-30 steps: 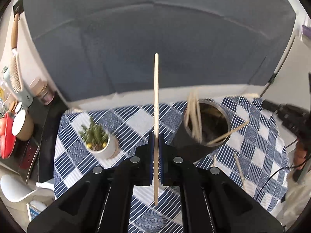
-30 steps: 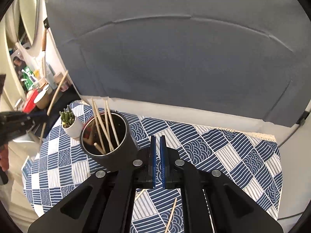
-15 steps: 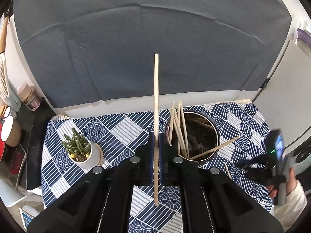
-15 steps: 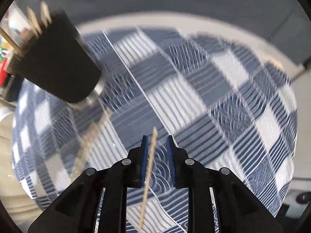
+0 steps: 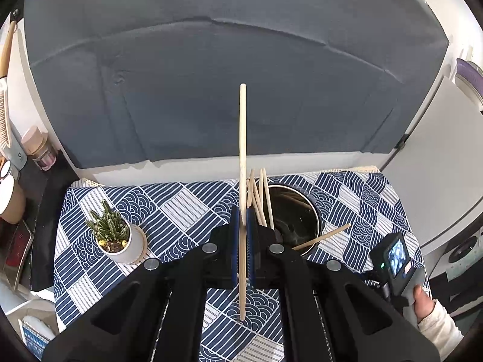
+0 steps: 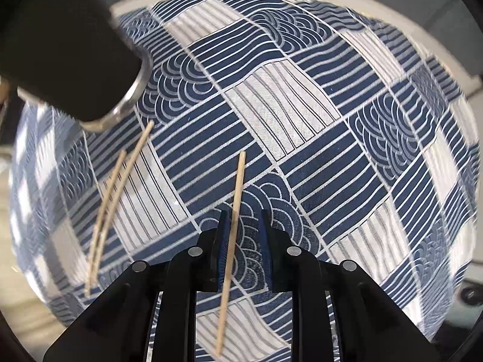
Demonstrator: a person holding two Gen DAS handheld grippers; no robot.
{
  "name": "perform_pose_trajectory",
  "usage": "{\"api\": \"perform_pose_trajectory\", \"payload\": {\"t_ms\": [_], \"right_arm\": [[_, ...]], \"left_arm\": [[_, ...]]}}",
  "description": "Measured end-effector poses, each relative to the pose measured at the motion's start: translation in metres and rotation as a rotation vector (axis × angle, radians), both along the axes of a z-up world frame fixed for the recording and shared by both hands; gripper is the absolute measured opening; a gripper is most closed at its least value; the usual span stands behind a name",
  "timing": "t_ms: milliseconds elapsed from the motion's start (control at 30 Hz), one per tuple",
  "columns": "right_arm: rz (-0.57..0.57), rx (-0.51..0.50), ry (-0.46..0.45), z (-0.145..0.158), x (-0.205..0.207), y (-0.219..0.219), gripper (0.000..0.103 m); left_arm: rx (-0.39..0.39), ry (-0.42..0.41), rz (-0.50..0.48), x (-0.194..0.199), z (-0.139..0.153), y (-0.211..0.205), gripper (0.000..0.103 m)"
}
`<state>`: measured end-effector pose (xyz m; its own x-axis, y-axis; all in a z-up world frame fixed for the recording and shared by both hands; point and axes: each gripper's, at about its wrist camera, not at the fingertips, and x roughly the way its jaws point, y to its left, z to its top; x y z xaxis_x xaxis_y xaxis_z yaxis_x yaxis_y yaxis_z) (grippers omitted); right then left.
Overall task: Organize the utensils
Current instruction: 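Lift the left tool's skewer over the black cup while the right tool brings its skewer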
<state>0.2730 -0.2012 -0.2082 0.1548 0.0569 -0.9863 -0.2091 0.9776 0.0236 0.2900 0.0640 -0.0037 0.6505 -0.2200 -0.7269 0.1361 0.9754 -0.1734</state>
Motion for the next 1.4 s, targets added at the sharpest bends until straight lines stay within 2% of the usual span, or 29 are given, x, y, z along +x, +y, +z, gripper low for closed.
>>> {"api": "perform_pose_trajectory", "payload": {"t_ms": [67, 100, 167, 233, 400, 567, 833, 933, 1033, 1167, 1233, 1400], "right_arm": [[0.024, -0.023, -0.018, 0.000, -0.005, 0.005, 0.014], [0.022, -0.019, -0.027, 0.000, -0.006, 0.003, 0.006], [-0.036, -0.013, -0.030, 0.000, -0.008, -0.007, 0.005], [-0.088, 0.055, -0.039, 0.004, -0.011, -0.019, 0.005], [-0.096, 0.112, -0.129, 0.035, -0.018, -0.027, 0.005], [-0.060, 0.177, -0.285, 0.090, -0.022, -0.016, 0.004], [0.008, 0.262, -0.540, 0.197, 0.024, 0.009, 0.005], [0.039, 0.323, -0.635, 0.239, 0.030, 0.021, 0.005], [0.073, 0.378, -0.696, 0.266, 0.034, 0.036, 0.005], [0.072, 0.398, -0.773, 0.282, 0.044, 0.055, 0.005], [0.073, 0.421, -0.801, 0.286, 0.048, 0.063, 0.005], [0.092, 0.470, -0.820, 0.279, 0.055, 0.085, 0.005]], "left_arm": [[0.010, -0.023, 0.013, -0.003, 0.001, -0.001, 0.005], [0.008, -0.030, 0.014, -0.003, 0.000, -0.002, 0.005], [-0.006, -0.027, 0.015, -0.003, -0.001, -0.003, 0.005], [-0.003, -0.024, 0.010, -0.001, -0.002, -0.004, 0.005], [-0.005, -0.030, -0.012, 0.006, 0.001, -0.006, 0.005], [-0.048, -0.057, -0.027, 0.015, 0.005, -0.003, 0.005], [-0.097, -0.161, -0.058, 0.021, 0.015, -0.005, 0.005], [-0.143, -0.216, -0.057, 0.021, 0.014, -0.003, 0.005], [-0.165, -0.251, -0.062, 0.024, 0.010, -0.002, 0.005], [-0.211, -0.229, -0.066, 0.033, -0.002, 0.000, 0.005], [-0.202, -0.223, -0.070, 0.038, -0.006, -0.001, 0.005], [-0.211, -0.224, -0.041, 0.046, -0.020, -0.002, 0.005]]}}
